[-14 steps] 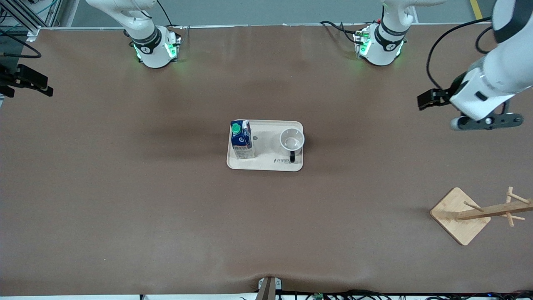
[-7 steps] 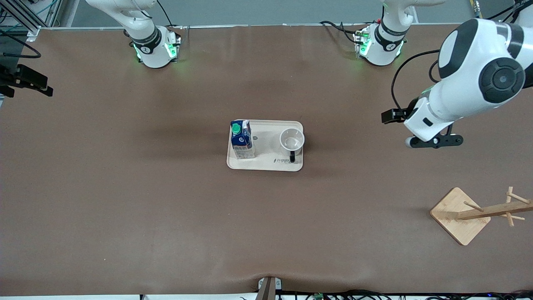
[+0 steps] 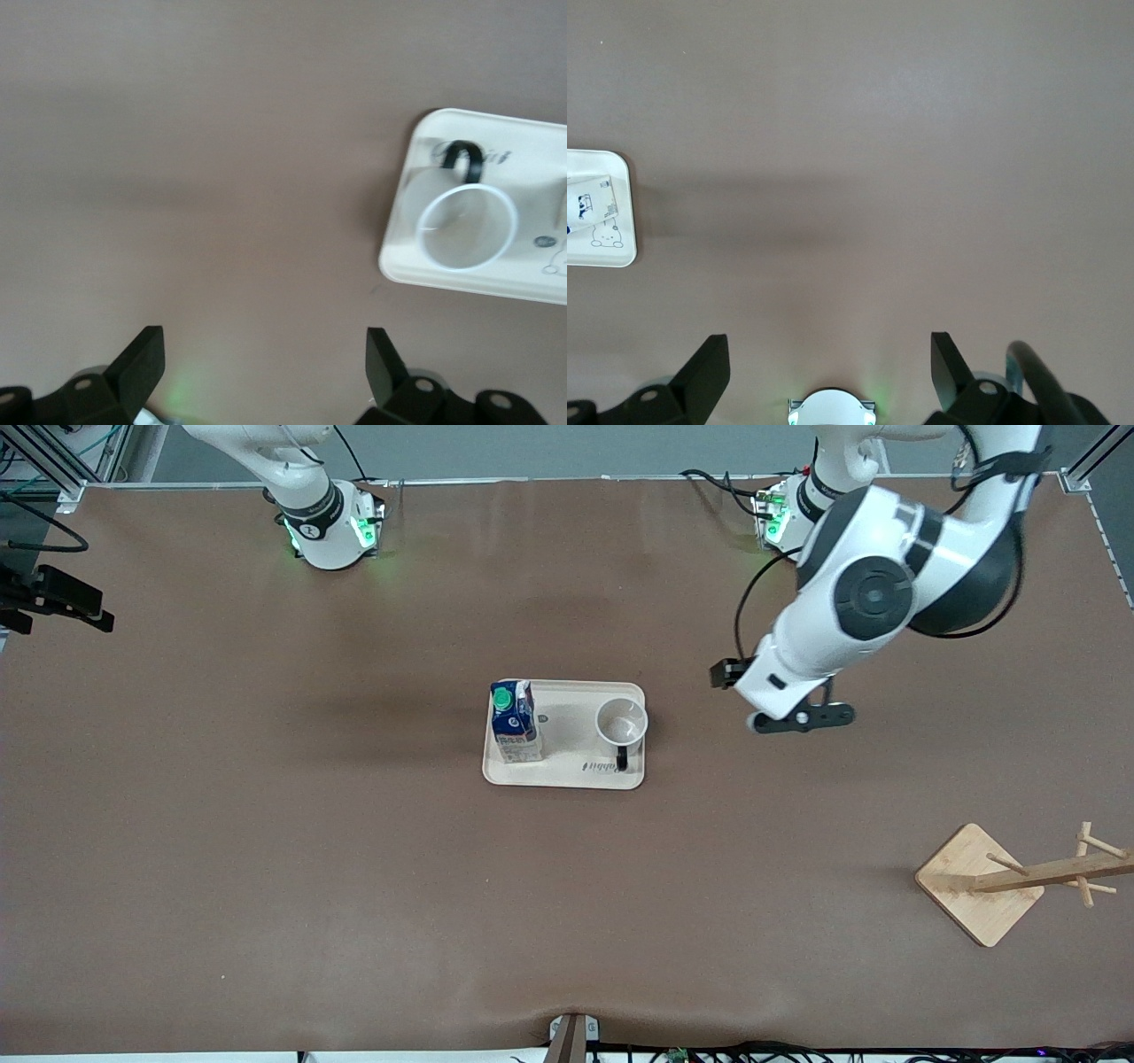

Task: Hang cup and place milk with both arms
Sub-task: 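Reach the left gripper to the white mug and grip its rim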

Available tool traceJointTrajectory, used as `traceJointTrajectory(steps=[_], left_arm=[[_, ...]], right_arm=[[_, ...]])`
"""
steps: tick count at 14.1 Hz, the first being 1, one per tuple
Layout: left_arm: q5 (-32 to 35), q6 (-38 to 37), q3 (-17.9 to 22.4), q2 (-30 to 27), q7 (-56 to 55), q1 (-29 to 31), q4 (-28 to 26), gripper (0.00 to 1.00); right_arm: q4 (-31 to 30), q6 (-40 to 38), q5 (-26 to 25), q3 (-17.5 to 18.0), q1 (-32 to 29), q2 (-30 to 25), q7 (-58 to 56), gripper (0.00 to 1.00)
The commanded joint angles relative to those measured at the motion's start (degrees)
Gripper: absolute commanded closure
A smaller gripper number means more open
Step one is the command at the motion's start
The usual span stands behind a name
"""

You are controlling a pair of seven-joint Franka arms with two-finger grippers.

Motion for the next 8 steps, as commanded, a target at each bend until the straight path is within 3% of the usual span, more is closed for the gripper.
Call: traceJointTrajectory(steps=[1,3,6,8], left_arm=[[-0.61,6.05,0.12,4.17,-4.01,-5.27,0.83,0.00],[0.09,11.15,0.21,7.43,-7.35,-8.89,0.40,0.00],[0.18,12.22,0.21,10.86,-7.89,-10.74,0.40,0.00],[0.61,13.54,0.21,12.79,-7.81,-11.10,0.31,0.06]], right_arm=[[-0.02,0.26,0.54,0.61,-0.90,0.42,-0.90,0.00],[0.78,0.26,0.71,0.61,-0.72,0.60,-0.81,0.00],[0.60,0.35,1.07,0.70,-1.07,0.95,-0.55,0.00],[0.69,0.53,1.33,0.61,-0.72,2.26,-0.64,0.00]])
